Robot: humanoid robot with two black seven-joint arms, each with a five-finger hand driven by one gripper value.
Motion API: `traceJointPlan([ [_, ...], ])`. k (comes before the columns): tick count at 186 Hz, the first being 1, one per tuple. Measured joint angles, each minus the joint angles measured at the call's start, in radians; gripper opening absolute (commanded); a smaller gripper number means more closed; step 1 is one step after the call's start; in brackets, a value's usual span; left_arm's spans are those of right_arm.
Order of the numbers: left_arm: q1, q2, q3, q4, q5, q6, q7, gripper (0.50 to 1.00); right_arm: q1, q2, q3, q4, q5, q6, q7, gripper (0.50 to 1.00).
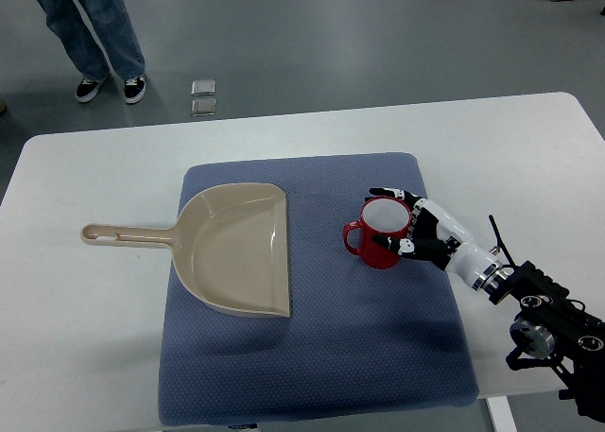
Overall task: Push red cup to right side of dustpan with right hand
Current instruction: 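Push the red mug with the right hand toward the dustpan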
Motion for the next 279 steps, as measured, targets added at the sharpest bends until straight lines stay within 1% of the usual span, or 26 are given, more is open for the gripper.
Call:
traceJointPlan([
  [177, 0.0, 0.0, 0.0, 0.0, 0.0, 0.0, 0.0, 1.0, 0.029, 0.141, -0.048, 0.003, -0.076, -0.092, 0.0, 0.789],
  [279, 0.0, 0.0, 0.0, 0.0, 0.0, 0.0, 0.0, 1.0, 0.036, 0.188, -0.085, 0.004, -0.091, -0.139, 0.0, 0.791],
])
